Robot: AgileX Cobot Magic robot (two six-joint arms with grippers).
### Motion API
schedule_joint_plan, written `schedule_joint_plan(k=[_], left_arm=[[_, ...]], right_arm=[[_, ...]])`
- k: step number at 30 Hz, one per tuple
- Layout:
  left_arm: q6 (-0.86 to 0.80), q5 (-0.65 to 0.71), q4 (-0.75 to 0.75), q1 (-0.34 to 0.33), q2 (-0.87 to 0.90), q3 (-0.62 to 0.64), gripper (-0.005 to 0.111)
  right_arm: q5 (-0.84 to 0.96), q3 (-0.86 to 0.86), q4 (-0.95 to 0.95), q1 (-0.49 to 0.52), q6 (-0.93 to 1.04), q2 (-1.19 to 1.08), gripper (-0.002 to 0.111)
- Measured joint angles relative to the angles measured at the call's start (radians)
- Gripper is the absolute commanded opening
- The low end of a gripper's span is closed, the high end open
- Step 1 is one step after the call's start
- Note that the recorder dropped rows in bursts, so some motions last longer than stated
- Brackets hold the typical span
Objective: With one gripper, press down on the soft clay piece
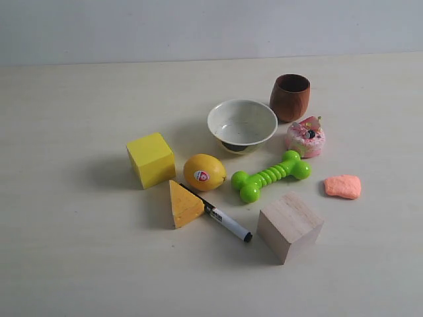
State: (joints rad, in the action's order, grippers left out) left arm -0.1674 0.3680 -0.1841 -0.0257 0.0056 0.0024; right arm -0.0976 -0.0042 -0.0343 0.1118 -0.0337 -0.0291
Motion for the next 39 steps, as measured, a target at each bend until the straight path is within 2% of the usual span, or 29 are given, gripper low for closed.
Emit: schedule_joint_plan(k=[4,10,13,20,30,39], left_arm=[[0.0,0.0,0.0,0.0,0.0,0.0,0.0],[0.0,0.0,0.0,0.0,0.0,0.0,0.0],[0.0,0.0,0.0,0.0,0.0,0.0,0.0],[0.0,0.0,0.0,0.0,0.0,0.0,0.0],[0.0,0.0,0.0,0.0,0.0,0.0,0.0],[0.0,0.0,0.0,0.0,0.0,0.0,0.0]], right_arm=[[-0.035,0.0,0.0,0.0,0.0,0.0,0.0],[-0.269,0.0,-0.036,0.0,-0.046,0.0,0.0],[-0.288,-0.021,-0.054,0.0,-0.071,0.0,0.0],[-0.075,-0.249,-0.061,0.0,-0.043,-0.044,0.0],[0.303,-0.581,-0.063,-0.007,0.102,-0.4,0.0],[0.583,-0.742,-0.072,-0.161,0.211,-0.784,0.0]])
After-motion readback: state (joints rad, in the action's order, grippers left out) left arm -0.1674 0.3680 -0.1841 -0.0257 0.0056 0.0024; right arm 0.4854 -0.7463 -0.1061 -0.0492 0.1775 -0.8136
